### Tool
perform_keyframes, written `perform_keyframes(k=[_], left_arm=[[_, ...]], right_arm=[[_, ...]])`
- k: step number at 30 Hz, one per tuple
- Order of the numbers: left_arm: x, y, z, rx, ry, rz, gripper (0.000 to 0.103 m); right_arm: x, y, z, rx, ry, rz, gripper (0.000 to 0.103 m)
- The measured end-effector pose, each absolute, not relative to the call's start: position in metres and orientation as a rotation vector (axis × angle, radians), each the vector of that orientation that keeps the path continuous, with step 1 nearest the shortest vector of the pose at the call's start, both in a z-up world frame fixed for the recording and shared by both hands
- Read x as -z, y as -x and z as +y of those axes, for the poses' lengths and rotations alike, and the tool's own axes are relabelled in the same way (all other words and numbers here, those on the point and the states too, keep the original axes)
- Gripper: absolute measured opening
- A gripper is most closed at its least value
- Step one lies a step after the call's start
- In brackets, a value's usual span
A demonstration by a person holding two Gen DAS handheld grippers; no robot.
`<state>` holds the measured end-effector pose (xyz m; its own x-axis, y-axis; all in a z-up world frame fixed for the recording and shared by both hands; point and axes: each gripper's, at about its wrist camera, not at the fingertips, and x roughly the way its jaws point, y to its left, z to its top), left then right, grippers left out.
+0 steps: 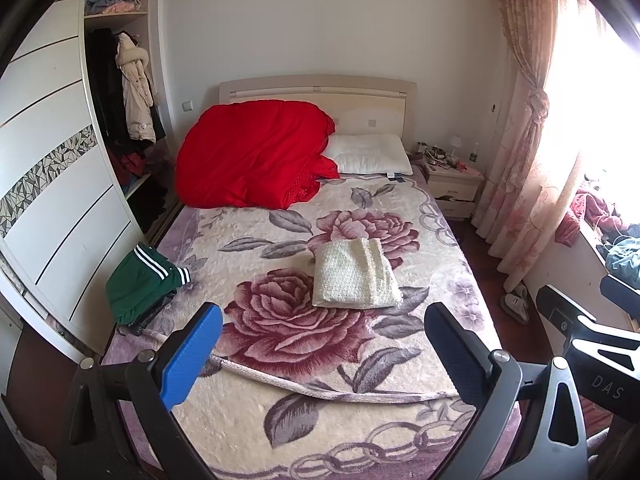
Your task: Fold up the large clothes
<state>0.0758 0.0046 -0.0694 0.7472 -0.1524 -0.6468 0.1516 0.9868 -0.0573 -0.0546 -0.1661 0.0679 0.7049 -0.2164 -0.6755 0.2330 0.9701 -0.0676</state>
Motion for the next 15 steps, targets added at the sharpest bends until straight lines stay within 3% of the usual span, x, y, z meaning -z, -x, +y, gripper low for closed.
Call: perform_keyframes(k=[15], left_arm=[[0.0691, -0.0763, 0.0064, 0.169, -0.002, 0.705, 0.103]], right_arm=[[-0.0645, 0.0523, -0.1665, 0.247, -0.017, 0.745, 0.103]])
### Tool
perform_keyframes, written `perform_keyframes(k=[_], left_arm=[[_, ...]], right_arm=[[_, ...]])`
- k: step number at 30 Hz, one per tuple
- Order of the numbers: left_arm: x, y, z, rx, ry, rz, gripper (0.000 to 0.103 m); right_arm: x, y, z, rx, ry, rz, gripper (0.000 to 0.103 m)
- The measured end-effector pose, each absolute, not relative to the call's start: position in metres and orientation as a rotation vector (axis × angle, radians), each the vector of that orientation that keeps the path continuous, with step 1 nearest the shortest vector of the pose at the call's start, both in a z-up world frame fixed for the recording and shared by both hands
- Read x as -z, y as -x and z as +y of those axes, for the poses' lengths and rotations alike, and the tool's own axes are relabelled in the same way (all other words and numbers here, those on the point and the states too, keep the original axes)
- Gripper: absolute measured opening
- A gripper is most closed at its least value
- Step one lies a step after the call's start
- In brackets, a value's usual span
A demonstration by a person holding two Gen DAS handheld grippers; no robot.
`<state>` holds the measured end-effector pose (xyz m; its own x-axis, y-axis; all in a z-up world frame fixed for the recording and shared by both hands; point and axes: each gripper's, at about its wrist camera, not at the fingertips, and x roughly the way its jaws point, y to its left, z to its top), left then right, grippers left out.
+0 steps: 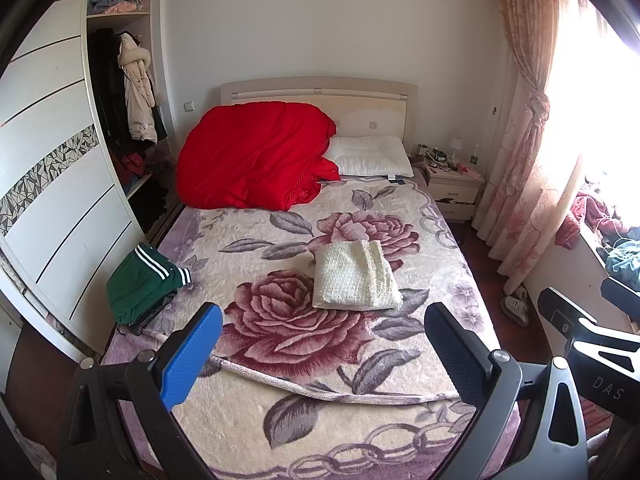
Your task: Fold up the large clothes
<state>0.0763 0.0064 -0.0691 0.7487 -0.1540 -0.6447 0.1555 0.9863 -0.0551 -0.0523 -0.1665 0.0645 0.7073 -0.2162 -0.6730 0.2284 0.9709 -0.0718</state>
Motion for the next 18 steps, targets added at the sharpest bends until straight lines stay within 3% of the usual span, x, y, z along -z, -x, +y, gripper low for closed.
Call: perform_keyframes(k=[18], left_arm=[[0.0631, -0.0761, 0.0036, 0.163, -0.006, 0.697, 0.103]], right_arm=[[-0.064, 0.0526, -0.1679, 0.246, -0.022, 0.744, 0.103]])
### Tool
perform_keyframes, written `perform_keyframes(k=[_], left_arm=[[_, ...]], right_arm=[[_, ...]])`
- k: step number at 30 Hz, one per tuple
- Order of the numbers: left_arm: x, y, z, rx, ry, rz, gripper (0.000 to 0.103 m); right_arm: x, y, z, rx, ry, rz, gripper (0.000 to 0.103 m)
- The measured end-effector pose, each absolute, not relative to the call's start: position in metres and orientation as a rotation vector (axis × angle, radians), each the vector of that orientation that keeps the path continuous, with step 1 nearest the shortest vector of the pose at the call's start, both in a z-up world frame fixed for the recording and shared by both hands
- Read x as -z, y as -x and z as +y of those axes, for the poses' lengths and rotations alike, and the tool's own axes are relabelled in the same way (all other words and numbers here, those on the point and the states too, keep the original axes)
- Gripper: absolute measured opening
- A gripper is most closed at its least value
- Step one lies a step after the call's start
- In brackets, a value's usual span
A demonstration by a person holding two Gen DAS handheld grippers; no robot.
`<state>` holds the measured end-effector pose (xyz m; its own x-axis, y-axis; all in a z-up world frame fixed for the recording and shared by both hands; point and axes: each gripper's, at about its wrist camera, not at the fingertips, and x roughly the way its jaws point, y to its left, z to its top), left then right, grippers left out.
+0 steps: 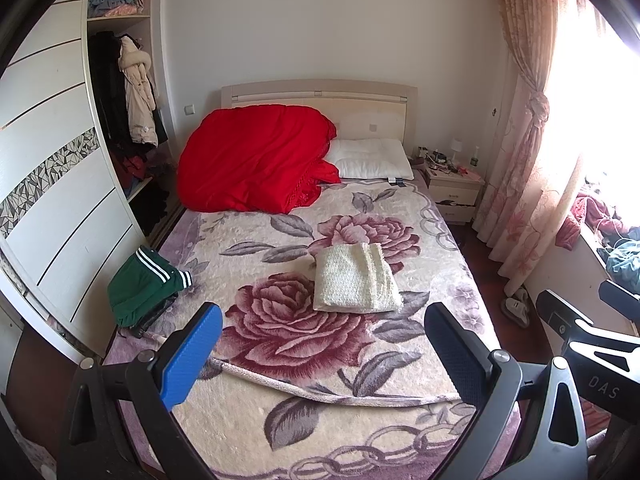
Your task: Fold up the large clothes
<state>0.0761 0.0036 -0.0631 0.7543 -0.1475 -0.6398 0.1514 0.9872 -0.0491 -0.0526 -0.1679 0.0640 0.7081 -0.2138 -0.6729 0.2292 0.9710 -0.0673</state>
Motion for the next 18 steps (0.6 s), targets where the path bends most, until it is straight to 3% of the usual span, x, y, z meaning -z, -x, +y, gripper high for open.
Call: perform_keyframes(k=[18], left_arm=[[0.0612, -0.0756, 0.0036, 0.162, -0.003, 0.697, 0.103]], right_arm=[[-0.0655, 0.0552, -0.1665, 0.254, -0.028, 0.739, 0.103]])
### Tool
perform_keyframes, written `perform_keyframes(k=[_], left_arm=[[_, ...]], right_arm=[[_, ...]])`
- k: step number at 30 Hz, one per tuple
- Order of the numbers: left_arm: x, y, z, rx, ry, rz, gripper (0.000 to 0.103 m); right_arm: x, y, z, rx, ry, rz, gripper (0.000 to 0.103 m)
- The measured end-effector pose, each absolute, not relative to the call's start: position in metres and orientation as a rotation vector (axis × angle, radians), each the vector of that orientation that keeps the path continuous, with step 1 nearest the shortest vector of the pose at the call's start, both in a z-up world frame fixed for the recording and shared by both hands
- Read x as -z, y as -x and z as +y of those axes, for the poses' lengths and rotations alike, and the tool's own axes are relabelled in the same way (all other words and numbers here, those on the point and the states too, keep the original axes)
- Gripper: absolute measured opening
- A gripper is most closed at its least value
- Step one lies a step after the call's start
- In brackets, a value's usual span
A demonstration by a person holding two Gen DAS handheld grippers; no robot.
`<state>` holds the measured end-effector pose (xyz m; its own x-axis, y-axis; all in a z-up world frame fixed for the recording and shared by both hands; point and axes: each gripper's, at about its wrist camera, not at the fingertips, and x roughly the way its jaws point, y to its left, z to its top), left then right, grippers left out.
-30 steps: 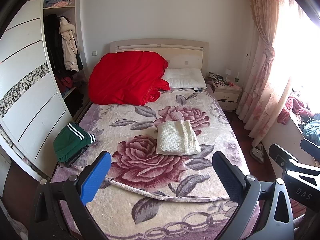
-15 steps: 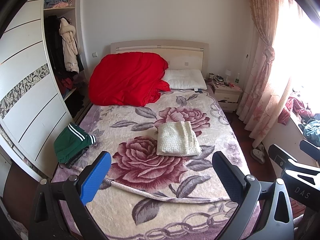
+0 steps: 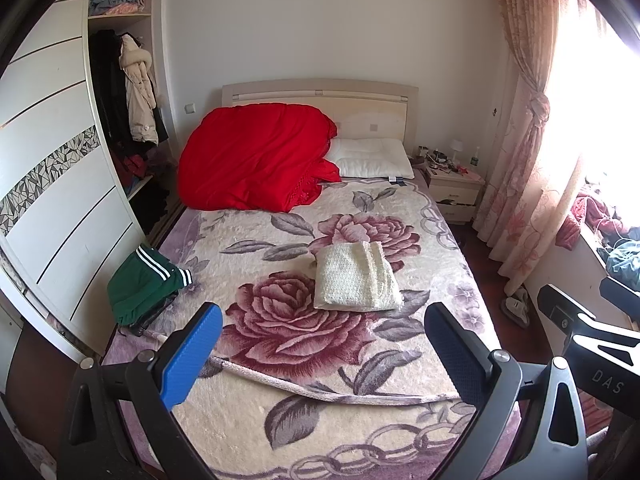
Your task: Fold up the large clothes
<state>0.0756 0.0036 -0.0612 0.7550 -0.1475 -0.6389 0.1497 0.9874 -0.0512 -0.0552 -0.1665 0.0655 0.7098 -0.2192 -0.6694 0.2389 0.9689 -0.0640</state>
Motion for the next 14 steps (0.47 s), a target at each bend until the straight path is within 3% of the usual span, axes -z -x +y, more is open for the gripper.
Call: perform_keyframes(k=[14], left_arm=[[0.0553, -0.0724, 0.0113, 0.139, 0.015, 0.674, 0.103]], right_arm=[[-0.0672, 0.058, -0.1595, 0.26, -0.032, 0.73, 0.103]])
